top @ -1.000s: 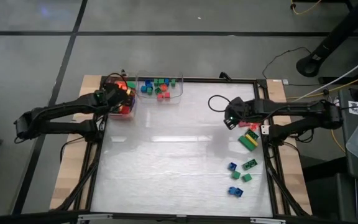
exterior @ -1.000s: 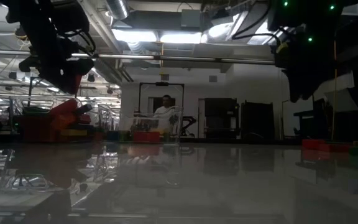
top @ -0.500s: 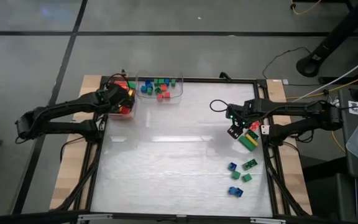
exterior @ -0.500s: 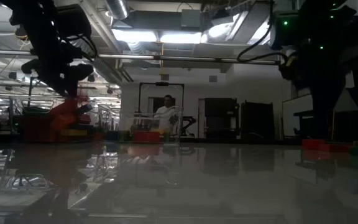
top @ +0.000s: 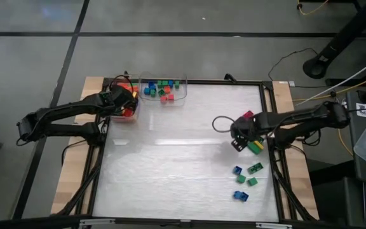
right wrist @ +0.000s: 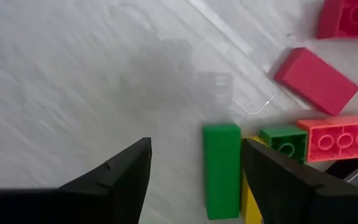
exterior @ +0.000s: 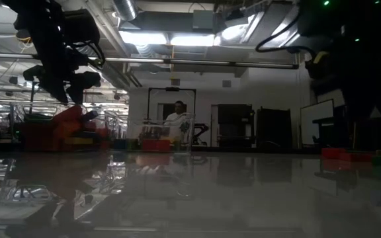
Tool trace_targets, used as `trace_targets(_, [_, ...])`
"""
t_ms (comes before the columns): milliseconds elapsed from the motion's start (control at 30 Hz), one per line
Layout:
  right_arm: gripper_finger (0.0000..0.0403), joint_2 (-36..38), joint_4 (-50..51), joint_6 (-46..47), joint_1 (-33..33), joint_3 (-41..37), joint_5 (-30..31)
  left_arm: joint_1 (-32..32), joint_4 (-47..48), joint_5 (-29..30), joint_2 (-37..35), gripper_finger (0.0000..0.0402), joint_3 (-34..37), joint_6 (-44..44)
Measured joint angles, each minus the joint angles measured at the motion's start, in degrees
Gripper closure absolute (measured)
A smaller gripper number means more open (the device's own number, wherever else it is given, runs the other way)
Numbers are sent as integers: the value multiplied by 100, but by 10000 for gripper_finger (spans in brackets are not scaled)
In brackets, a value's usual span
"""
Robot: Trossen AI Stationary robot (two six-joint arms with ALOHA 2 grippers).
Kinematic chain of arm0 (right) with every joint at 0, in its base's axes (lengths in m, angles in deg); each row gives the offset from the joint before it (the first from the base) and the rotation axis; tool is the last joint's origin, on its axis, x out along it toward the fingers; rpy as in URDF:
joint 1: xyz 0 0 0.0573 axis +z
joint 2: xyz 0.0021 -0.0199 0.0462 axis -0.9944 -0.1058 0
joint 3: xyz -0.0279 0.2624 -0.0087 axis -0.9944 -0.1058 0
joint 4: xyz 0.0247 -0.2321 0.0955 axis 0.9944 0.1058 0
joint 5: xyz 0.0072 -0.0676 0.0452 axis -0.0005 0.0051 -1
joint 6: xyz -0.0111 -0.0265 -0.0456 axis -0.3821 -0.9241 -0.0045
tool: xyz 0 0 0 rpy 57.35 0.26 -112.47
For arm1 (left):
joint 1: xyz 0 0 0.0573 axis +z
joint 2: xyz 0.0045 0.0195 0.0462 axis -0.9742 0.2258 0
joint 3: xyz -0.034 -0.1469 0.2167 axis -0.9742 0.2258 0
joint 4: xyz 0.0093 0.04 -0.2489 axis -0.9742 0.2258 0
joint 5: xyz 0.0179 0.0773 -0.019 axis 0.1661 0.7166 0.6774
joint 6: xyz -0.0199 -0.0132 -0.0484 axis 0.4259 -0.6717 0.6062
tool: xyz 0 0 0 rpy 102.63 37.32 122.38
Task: Sort blocks by size
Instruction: Put the small blue block into the right transparent bin
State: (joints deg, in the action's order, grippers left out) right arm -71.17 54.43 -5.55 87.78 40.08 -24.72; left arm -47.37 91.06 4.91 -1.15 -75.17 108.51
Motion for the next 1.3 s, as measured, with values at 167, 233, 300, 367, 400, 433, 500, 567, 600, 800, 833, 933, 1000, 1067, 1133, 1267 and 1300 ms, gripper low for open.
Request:
trace_targets(167, [155, -288, 3, 543, 586, 0, 135, -2, 2, 0, 0, 215, 0, 1])
trace_targets(233, [155, -444, 26, 693, 764, 0, 159, -2, 2, 0, 0, 215, 0, 0])
trace_targets(300, [155, -611, 21, 876, 920, 0, 157, -2, 4, 0, 0, 215, 0, 0])
trace_targets(367, [155, -755, -76, 970, 1094, 0, 90, -2, 4, 0, 0, 214, 0, 0])
trace_targets(400, [155, -809, -162, 974, 1185, 0, 27, -7, 4, 0, 0, 214, 0, 0])
trace_targets(433, [155, -853, -285, 975, 1284, 0, -63, -9, 4, 0, 0, 215, 0, 0])
trace_targets(500, [155, -908, -619, 955, 1485, 0, -264, -9, 4, -5, 0, 218, 0, 0])
trace_targets(567, [155, -937, -967, 941, 1691, 0, -410, -9, 4, -30, 0, 219, 0, 0])
trace_targets(600, [155, -940, -1124, 936, 1791, 0, -448, -9, 4, -38, 0, 219, 0, 0])
trace_targets(800, [155, -940, -1730, 953, 2447, 2, -444, -9, 6, -153, 2, 219, 0, 0])
trace_targets(833, [155, -940, -1737, 983, 2534, 2, -442, -9, 7, -172, 2, 219, 0, 0])
trace_targets(933, [155, -974, -1729, 1172, 2780, 2, -438, -30, 7, -180, 2, 219, 0, 0])
trace_targets(1000, [155, -979, -1754, 1229, 2937, 2, -331, -59, 7, -181, 2, 219, 0, 0])
trace_targets(1067, [155, -1024, -1916, 1232, 3050, 2, -150, -89, 7, -185, 2, 219, 0, 0])
trace_targets(1133, [155, -1063, -2013, 1232, 3173, 2, -30, -118, 7, -186, 2, 219, 0, 0])
trace_targets(1267, [155, -1299, -2078, 1232, 3259, 4, -27, -155, 7, -188, 0, 219, 0, 0])
trace_targets(1300, [155, -1367, -2081, 1232, 3252, 4, -24, -155, 6, -188, 1, 219, 0, 0])
